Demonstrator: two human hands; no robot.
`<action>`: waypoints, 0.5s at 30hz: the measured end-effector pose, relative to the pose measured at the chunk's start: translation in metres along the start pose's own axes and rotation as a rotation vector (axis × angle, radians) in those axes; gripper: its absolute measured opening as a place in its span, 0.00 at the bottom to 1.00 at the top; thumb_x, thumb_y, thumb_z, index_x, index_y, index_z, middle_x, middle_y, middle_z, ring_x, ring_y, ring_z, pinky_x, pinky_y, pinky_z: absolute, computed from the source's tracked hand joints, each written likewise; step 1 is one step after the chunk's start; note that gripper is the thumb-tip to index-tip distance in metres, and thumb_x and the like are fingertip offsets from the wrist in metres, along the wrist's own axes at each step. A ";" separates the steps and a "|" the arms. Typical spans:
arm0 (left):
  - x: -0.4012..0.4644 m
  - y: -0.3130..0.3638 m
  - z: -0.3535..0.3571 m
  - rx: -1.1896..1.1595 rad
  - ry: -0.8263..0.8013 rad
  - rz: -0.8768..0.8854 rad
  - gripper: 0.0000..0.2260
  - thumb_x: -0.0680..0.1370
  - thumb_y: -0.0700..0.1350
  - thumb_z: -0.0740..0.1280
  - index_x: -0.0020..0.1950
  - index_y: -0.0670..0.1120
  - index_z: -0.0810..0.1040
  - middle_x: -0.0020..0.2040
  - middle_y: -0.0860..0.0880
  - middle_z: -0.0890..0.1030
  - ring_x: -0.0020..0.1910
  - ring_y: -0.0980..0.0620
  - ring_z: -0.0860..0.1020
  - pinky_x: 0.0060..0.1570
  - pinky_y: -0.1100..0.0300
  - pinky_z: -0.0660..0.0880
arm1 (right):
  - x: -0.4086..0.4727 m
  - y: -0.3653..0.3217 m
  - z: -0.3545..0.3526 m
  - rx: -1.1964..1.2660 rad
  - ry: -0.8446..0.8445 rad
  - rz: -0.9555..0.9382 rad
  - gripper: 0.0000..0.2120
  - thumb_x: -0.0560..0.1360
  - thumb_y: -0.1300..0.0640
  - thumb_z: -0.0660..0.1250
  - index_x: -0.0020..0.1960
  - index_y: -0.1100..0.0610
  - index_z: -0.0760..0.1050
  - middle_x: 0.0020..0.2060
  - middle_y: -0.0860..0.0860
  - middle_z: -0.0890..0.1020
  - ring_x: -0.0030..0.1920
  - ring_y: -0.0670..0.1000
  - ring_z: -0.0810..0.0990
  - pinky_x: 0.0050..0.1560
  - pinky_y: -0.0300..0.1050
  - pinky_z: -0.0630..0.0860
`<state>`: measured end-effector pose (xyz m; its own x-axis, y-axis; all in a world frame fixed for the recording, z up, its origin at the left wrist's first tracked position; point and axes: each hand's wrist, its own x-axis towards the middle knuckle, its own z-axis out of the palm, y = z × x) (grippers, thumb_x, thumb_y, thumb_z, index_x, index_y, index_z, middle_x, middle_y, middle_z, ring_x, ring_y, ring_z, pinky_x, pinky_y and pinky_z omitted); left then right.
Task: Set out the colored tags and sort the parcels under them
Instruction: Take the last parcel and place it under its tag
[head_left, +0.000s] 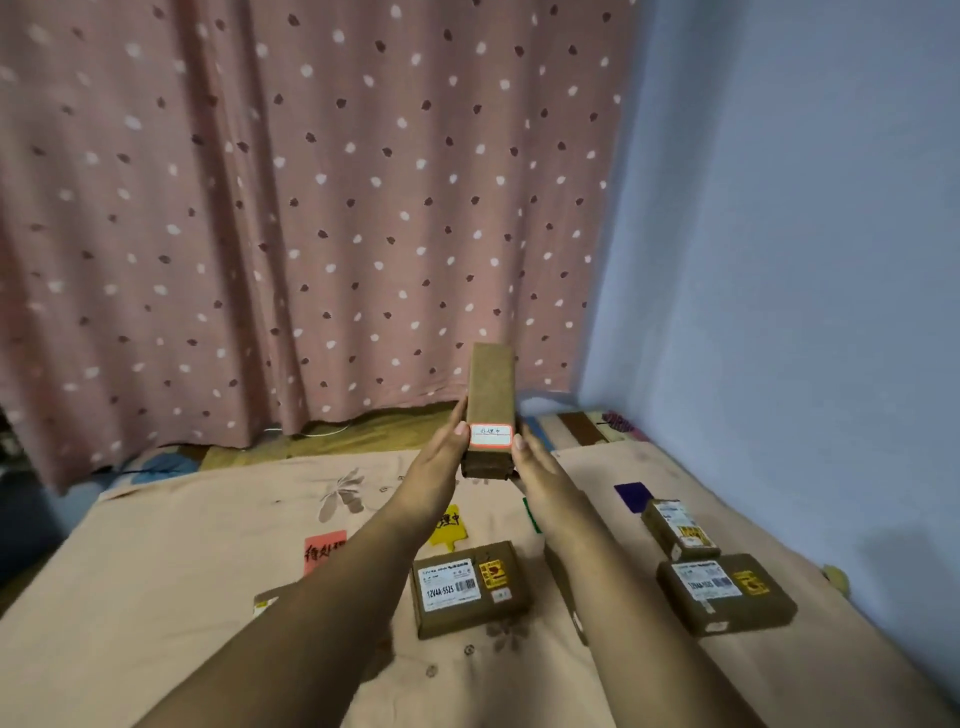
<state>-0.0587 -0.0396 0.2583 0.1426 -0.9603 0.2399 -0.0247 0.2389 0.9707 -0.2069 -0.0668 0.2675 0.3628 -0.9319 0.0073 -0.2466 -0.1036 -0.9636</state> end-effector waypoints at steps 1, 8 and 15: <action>0.002 -0.004 0.004 -0.004 0.030 -0.022 0.25 0.77 0.64 0.58 0.74 0.65 0.63 0.70 0.56 0.74 0.71 0.54 0.70 0.74 0.46 0.62 | 0.006 0.006 -0.004 0.006 -0.021 0.008 0.35 0.68 0.25 0.49 0.74 0.33 0.56 0.73 0.45 0.68 0.72 0.52 0.67 0.71 0.57 0.61; 0.006 -0.033 0.009 -0.011 0.146 -0.143 0.24 0.81 0.58 0.56 0.77 0.59 0.61 0.69 0.48 0.76 0.67 0.51 0.75 0.69 0.51 0.70 | 0.044 0.041 -0.006 0.003 -0.170 0.068 0.34 0.71 0.27 0.51 0.74 0.37 0.60 0.71 0.45 0.71 0.69 0.52 0.71 0.68 0.52 0.66; 0.002 -0.066 -0.002 -0.010 0.199 -0.226 0.21 0.84 0.53 0.52 0.78 0.58 0.59 0.69 0.50 0.75 0.67 0.53 0.74 0.62 0.61 0.72 | 0.062 0.068 0.010 -0.012 -0.275 0.130 0.25 0.78 0.34 0.50 0.73 0.36 0.60 0.62 0.44 0.75 0.56 0.46 0.77 0.47 0.40 0.73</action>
<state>-0.0548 -0.0571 0.1948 0.3343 -0.9424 0.0101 0.0393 0.0246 0.9989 -0.1924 -0.1279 0.1996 0.5569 -0.8085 -0.1901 -0.3168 0.0048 -0.9485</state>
